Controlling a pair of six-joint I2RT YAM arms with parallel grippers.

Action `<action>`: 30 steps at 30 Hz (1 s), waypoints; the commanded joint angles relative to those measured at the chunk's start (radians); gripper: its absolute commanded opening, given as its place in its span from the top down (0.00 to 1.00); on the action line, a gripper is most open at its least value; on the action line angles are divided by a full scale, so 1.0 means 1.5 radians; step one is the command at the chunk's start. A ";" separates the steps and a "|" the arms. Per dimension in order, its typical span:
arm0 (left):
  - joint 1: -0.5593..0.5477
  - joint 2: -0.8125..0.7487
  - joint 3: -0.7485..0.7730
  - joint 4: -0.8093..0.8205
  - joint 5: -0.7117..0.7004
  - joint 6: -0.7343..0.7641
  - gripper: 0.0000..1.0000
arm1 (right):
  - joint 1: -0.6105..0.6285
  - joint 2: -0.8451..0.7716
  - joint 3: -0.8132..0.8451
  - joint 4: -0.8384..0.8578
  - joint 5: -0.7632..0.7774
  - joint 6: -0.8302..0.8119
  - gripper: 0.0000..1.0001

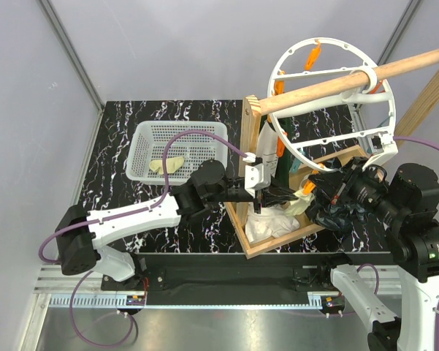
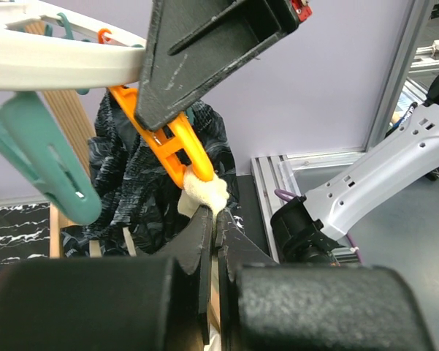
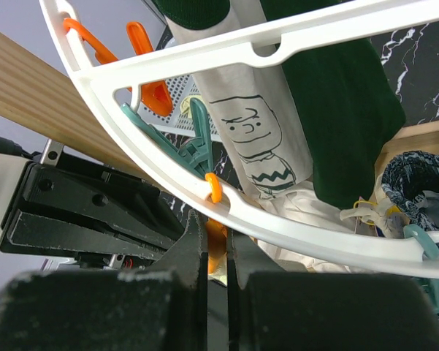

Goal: Clip the socks to the hanger
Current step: Clamp the sock onto the hanger.

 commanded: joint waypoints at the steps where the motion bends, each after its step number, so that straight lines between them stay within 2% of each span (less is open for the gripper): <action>1: 0.009 -0.029 0.006 0.049 -0.018 0.005 1.00 | 0.007 -0.003 0.002 -0.050 -0.085 -0.010 1.00; 7: 0.023 -0.034 0.007 0.014 -0.039 0.019 1.00 | 0.007 -0.002 0.004 -0.051 -0.085 -0.010 1.00; 19: 0.024 0.000 0.041 0.029 -0.042 -0.018 1.00 | 0.007 -0.005 -0.009 -0.044 -0.094 -0.002 1.00; 30: 0.024 0.018 0.076 -0.018 -0.079 -0.014 1.00 | 0.007 -0.006 0.000 -0.046 -0.088 -0.002 1.00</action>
